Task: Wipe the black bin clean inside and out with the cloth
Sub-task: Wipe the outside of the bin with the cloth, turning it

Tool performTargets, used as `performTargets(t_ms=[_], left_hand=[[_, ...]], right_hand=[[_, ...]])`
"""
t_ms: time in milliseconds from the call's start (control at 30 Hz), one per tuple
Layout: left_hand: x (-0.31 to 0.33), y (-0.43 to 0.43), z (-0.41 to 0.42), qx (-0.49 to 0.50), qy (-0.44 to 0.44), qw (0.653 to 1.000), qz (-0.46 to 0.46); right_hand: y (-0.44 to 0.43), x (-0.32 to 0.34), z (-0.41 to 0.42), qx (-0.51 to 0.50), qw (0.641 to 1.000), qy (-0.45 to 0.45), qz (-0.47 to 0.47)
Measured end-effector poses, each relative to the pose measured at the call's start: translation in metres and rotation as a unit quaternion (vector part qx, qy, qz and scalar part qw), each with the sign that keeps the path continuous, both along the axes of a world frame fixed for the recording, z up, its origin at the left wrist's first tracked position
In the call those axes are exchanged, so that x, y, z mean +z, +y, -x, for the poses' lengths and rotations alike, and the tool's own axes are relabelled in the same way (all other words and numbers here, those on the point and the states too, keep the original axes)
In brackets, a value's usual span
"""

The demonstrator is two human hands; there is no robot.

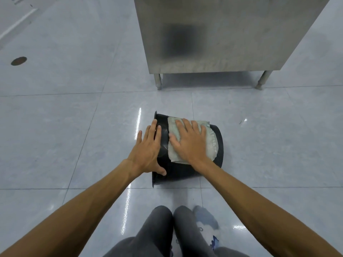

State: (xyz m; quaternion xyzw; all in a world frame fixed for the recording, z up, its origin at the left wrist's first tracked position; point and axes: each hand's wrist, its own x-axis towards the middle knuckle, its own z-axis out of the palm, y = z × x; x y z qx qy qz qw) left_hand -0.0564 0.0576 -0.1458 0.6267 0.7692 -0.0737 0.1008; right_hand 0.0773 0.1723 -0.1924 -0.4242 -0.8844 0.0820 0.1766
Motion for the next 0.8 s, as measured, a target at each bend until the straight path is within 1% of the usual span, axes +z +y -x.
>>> performTargets(t_ms=[100,167,267,333,500,567,633,700,767,800], left_hand=[[0.007,0.01,0.002,0.005,-0.018,1.0,0.003],[0.01,0.018,0.007,0.014,-0.037,0.999,0.008],[0.016,0.031,0.015,0.021,-0.039,0.999,0.028],[0.02,0.041,0.02,0.023,-0.037,0.998,0.046],[0.027,0.062,0.032,0.015,-0.058,0.995,0.074],[0.028,0.064,0.035,0.01,-0.08,0.994,0.074],[0.026,0.064,0.036,0.015,-0.139,0.989,0.054],[0.023,0.064,0.033,0.039,-0.211,0.977,0.0],[0.016,0.063,0.028,0.059,-0.228,0.969,-0.07],[0.013,0.062,0.024,0.07,-0.235,0.963,-0.109]], right_hand=[[0.024,0.008,0.013,-0.003,0.999,-0.014,0.047],[0.03,0.008,0.013,0.013,0.999,-0.017,0.039],[0.021,-0.001,-0.002,0.053,0.998,-0.02,-0.026],[0.009,-0.013,-0.015,0.061,0.995,-0.013,-0.076],[-0.013,-0.04,-0.027,0.035,0.987,0.033,-0.151],[-0.011,-0.042,-0.025,0.027,0.985,0.051,-0.165],[-0.008,-0.041,-0.024,0.022,0.983,0.072,-0.165],[-0.004,-0.04,-0.022,0.018,0.98,0.107,-0.166],[0.0,-0.036,-0.02,0.007,0.976,0.16,-0.15],[0.002,-0.032,-0.019,-0.005,0.973,0.194,-0.127]])
